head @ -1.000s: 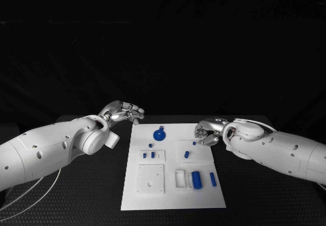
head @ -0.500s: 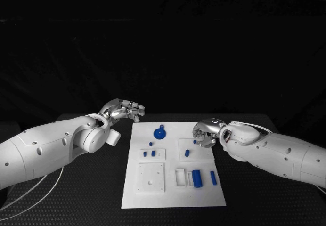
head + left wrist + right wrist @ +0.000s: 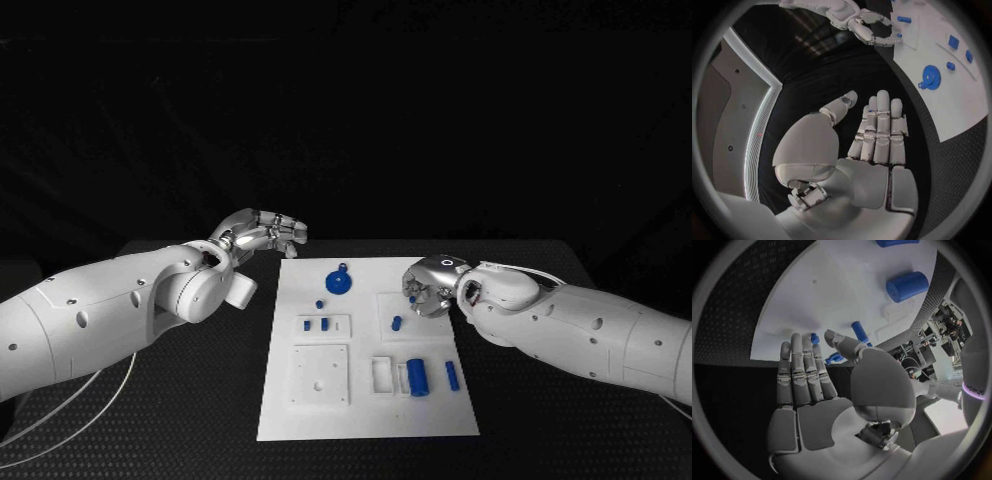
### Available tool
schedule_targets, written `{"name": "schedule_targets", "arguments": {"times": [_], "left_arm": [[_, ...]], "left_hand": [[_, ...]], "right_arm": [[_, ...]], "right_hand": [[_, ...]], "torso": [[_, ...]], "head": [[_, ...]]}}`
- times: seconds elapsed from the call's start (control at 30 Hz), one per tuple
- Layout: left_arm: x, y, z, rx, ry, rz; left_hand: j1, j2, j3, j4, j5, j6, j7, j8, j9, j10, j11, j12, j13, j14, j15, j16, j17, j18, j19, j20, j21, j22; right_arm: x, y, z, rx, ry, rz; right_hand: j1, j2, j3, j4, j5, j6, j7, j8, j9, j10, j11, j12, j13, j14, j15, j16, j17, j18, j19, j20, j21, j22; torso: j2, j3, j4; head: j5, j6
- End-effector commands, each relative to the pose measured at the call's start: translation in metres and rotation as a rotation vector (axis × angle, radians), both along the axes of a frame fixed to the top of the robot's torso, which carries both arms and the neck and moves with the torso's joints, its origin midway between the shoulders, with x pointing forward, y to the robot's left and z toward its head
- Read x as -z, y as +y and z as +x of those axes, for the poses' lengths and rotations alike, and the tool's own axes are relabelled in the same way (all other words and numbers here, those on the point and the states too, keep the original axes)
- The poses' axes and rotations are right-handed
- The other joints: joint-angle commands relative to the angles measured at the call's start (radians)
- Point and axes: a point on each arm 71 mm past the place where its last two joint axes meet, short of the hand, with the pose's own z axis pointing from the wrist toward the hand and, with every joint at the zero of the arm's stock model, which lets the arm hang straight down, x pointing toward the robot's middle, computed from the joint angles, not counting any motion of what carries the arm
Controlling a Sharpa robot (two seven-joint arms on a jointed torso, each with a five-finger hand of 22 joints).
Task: Assemble the parts on the task board
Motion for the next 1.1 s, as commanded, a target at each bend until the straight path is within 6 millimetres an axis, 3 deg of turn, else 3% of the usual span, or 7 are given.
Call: {"name": "schedule_targets", "arguments": {"times": [0.03,0.23,0.57,1.1], "left_arm": [[-0.001,-0.002,-0.001,0.017,0.004,-0.016],[-0.001,-0.003,-0.001,0.018,0.006,-0.015],[-0.001,-0.005,-0.001,0.024,0.010,-0.015],[0.000,-0.003,-0.001,0.022,0.017,-0.013]], "left_hand": [[-0.007,0.000,-0.008,0.000,-0.007,-0.007,0.000,0.002,-0.002,-0.007,0.002,-0.005,-0.002,0.007,0.003,-0.005,0.002,0.003,-0.001,0.003,-0.005,0.002],[-0.007,0.000,-0.008,0.000,-0.007,-0.009,0.001,0.002,-0.002,-0.008,0.002,-0.005,-0.002,0.008,0.003,-0.006,0.003,0.004,-0.001,0.003,-0.006,0.002],[-0.008,0.000,-0.009,0.002,-0.007,-0.012,0.002,0.001,-0.003,-0.010,0.003,-0.005,-0.003,0.008,0.004,-0.009,0.005,0.004,0.000,0.003,-0.007,0.003],[-0.006,-0.002,-0.010,0.001,-0.007,-0.016,0.003,0.000,-0.004,-0.014,0.004,-0.005,-0.004,0.009,0.004,-0.014,0.009,0.004,0.000,0.004,-0.010,0.004]], "right_arm": [[0.004,0.002,-0.001,-0.013,-0.006,-0.030],[0.008,0.004,-0.002,-0.017,-0.004,-0.048],[0.010,0.003,-0.001,-0.001,-0.042,-0.100],[0.015,0.004,-0.004,-0.017,-0.050,-0.152]], "right_hand": [[0.007,0.010,0.004,-0.003,-0.005,0.015,-0.003,0.007,0.003,0.019,-0.006,0.004,0.008,0.012,-0.001,0.009,0.008,0.006,0.013,-0.001,0.007,0.021],[0.006,0.025,0.004,-0.011,-0.006,0.044,-0.016,0.020,0.009,0.056,-0.022,0.010,0.033,0.032,-0.012,0.027,0.039,0.006,0.038,-0.011,0.023,0.021],[0.015,0.044,0.020,-0.023,-0.006,0.050,-0.019,0.020,0.011,0.061,-0.023,0.003,0.045,0.032,-0.014,0.028,0.056,0.006,0.042,-0.014,0.026,0.019],[0.044,0.040,0.053,-0.062,-0.003,0.068,-0.026,0.024,0.014,0.065,-0.023,-0.011,0.066,0.031,-0.012,0.023,0.077,0.006,0.045,-0.014,0.027,0.018]], "torso": [[0.000,-0.0003,-0.0002],[0.000,0.0001,0.0005],[0.000,-0.0002,0.0008],[0.000,0.0000,0.0004]], "head": [[0.001,-0.002],[0.001,-0.002],[-0.001,-0.004],[-0.004,-0.007]]}}
